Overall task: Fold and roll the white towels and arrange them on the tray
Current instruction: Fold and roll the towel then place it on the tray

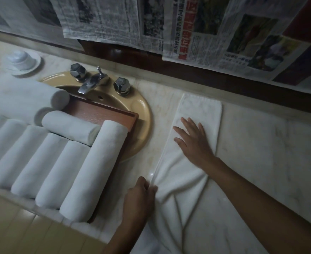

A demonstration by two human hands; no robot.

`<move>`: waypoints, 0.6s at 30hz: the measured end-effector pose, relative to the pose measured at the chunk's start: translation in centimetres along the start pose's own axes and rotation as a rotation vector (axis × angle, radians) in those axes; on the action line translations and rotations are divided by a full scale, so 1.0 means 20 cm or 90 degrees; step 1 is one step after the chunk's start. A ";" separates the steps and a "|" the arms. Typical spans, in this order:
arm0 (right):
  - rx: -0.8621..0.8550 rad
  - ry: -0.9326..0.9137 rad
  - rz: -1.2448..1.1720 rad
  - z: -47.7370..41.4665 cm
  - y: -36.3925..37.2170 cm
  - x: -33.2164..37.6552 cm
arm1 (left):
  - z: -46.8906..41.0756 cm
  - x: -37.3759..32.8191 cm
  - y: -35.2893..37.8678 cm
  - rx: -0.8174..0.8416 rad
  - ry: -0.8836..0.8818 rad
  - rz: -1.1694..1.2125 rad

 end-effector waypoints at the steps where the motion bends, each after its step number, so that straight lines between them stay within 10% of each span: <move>1: -0.017 -0.003 0.001 0.02 -0.01 0.02 | 0.00 0.00 0.00 0.001 -0.001 0.001; 18: 0.080 0.056 0.062 0.23 0.05 0.15 | 0.02 -0.03 -0.01 0.048 -0.043 0.037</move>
Point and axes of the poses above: each hand's wrist, its own z-axis away from the middle knuckle, its own y-axis out of the palm, x = y × z, the point moved 8 cm from there along -z, towards the middle knuckle, and after that the axes turned 15 degrees about y, right-handed, at the moved point
